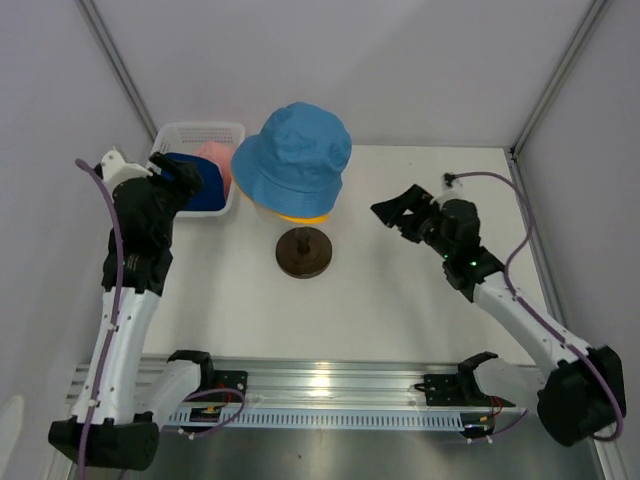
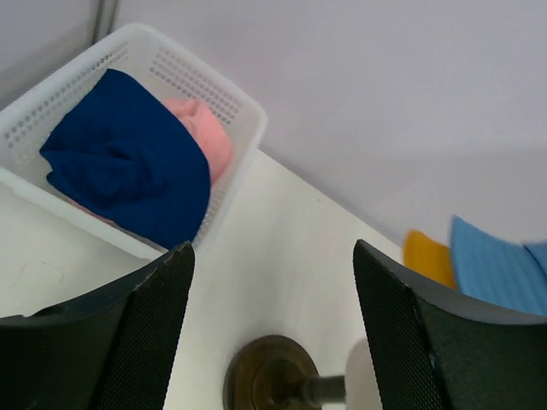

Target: Stack the hats

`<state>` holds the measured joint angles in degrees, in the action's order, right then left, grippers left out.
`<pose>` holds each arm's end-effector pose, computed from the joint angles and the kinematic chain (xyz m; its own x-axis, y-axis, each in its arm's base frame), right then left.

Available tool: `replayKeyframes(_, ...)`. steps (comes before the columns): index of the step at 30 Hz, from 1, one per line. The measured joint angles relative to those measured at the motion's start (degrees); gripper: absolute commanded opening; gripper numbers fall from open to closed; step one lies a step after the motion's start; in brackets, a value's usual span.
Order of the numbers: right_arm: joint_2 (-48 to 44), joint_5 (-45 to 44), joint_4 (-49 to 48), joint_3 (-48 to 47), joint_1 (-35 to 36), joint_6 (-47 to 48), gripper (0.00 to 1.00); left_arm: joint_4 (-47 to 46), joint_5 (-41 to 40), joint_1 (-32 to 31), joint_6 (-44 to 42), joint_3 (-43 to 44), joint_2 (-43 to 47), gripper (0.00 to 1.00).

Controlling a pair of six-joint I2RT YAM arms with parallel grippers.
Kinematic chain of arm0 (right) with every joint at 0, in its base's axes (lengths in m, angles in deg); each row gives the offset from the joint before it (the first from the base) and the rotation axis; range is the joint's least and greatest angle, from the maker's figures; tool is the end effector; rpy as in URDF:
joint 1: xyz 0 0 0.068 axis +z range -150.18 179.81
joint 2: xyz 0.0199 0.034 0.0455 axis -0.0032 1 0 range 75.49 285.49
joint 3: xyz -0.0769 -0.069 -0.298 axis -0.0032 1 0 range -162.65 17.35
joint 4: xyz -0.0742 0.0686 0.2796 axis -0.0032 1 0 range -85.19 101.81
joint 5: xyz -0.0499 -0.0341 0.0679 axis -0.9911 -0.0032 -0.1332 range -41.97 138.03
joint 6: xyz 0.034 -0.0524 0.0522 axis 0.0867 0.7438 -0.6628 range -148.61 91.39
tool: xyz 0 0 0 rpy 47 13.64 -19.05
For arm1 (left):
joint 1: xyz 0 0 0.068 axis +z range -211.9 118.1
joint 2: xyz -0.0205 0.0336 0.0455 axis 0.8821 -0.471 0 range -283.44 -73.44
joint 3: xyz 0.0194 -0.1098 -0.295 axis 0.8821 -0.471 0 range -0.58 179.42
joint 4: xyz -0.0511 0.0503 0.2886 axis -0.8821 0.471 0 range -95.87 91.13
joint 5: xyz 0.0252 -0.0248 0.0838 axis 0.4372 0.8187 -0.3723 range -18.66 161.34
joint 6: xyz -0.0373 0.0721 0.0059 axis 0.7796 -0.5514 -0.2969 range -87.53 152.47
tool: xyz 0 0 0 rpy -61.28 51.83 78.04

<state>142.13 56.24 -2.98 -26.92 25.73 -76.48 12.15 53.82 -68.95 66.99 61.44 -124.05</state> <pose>0.2849 0.1497 0.3078 -0.5648 0.5418 -0.6225 -0.2056 0.6381 0.7420 0.2315 -0.0073 0.4498 0.0077 -0.5455 -0.8381 -0.2130 0.8180 -0.5343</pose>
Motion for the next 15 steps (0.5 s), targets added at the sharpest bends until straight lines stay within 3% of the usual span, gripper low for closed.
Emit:
replayKeyframes(2,-5.0,-0.3,2.6,-0.7,-3.8,2.1,0.88,-0.6,3.9,6.6,1.5,0.7,-2.8,0.79)
replayKeyframes(6,-10.1,-0.7,6.5,-2.3,-11.3,5.7,0.89,-1.3,8.8,14.1,2.5,3.6,-11.0,0.80)
replayKeyframes(15,-6.7,-0.3,10.6,-3.1,-16.8,8.9,0.90,0.5,13.3,15.3,-3.5,22.0,-38.7,0.80)
